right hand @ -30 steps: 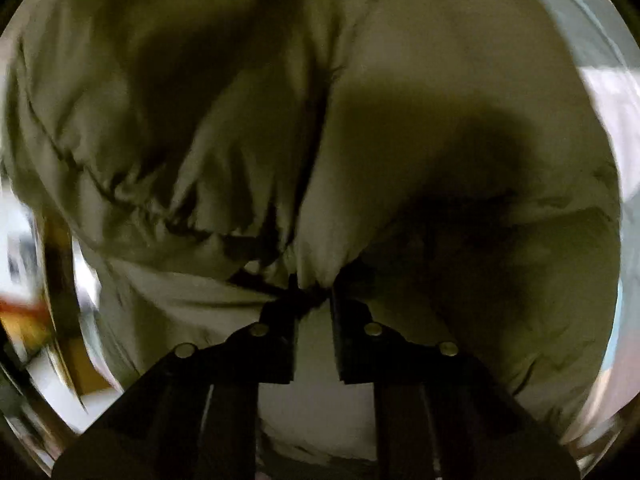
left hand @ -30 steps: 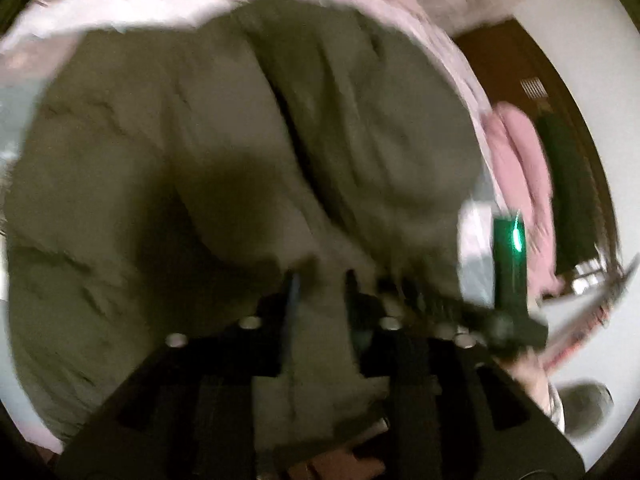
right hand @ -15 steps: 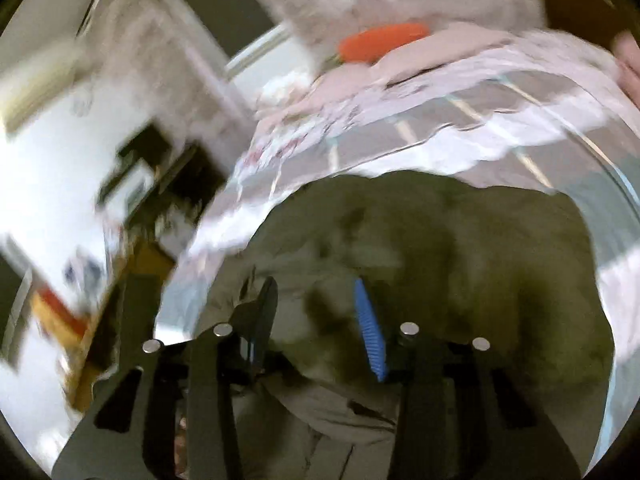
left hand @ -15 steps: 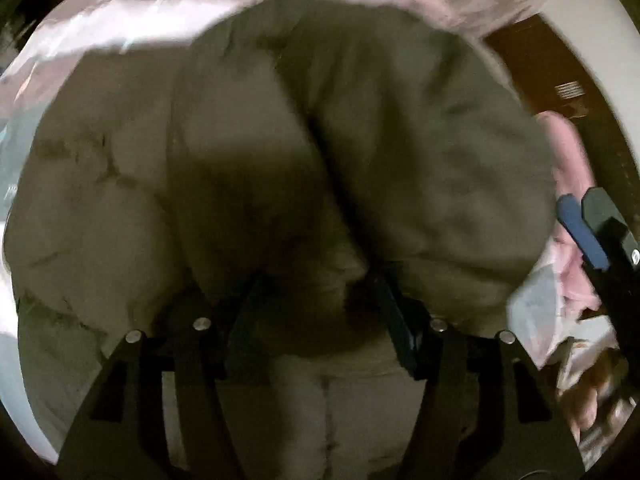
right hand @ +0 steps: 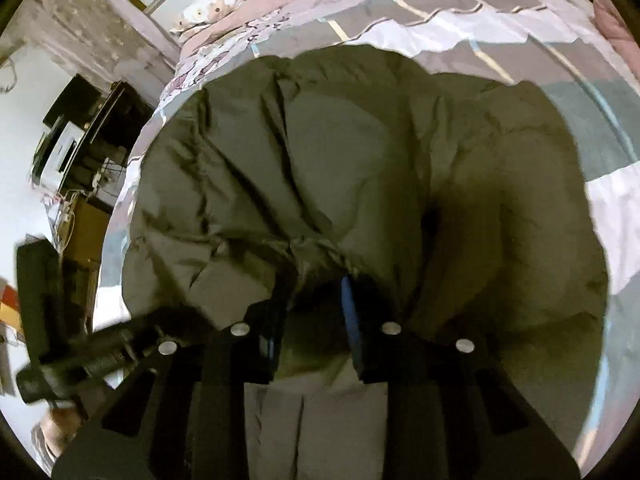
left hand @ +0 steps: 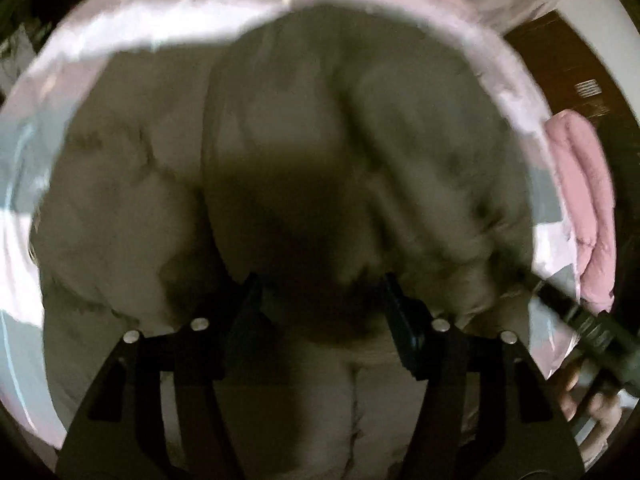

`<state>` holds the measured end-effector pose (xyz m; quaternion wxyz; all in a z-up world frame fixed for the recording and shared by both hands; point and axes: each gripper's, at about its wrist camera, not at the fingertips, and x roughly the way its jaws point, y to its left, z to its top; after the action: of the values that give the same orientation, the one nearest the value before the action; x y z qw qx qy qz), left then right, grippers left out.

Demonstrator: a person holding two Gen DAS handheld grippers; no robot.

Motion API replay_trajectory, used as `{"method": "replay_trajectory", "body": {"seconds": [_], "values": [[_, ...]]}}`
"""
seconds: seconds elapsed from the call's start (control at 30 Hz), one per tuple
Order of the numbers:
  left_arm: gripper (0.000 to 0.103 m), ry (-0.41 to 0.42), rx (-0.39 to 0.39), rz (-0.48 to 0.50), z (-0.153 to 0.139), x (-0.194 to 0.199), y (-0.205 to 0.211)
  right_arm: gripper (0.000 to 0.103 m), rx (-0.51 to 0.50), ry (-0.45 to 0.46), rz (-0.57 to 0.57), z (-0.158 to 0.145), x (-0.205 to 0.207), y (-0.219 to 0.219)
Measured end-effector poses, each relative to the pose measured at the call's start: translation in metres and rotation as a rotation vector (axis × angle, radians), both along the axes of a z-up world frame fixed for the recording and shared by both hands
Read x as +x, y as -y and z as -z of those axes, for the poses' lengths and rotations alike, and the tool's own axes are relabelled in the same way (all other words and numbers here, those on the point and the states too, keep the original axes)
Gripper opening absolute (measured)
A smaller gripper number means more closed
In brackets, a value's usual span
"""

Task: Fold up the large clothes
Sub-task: 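Fold the hood down over the folded jacket with both grippers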

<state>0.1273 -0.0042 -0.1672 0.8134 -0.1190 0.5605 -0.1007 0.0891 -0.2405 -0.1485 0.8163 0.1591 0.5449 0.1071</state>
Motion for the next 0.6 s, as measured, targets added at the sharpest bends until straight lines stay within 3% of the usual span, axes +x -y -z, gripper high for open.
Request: {"method": "replay_trajectory", "body": {"seconds": [0.1,0.17,0.27,0.37,0.47,0.57,0.6], "values": [[0.065,0.123,-0.002,0.012,-0.019,-0.004,0.011,0.028,-0.058,-0.013,-0.052,0.013,-0.004,-0.014],[0.068,0.165,0.057,0.035,-0.021,0.002,0.027,0.028,-0.134,0.009,-0.073,0.023,-0.006,-0.021],[0.068,0.116,0.163,0.054,0.002,0.016,0.049,0.028,-0.136,-0.023,-0.042,0.045,0.014,-0.020],[0.069,0.033,0.261,0.049,0.035,0.027,0.043,0.029,-0.142,-0.040,-0.033,0.061,0.020,-0.024],[0.069,0.044,0.403,0.116,0.046,0.029,0.063,0.032,-0.171,-0.025,-0.054,0.059,0.018,-0.030],[0.068,0.078,0.377,0.139,0.032,0.020,0.064,0.041,-0.124,-0.013,-0.047,0.040,0.010,-0.022],[0.071,0.084,0.347,0.141,0.026,0.015,0.060,0.052,-0.103,0.001,-0.042,0.035,0.007,-0.018]]}}
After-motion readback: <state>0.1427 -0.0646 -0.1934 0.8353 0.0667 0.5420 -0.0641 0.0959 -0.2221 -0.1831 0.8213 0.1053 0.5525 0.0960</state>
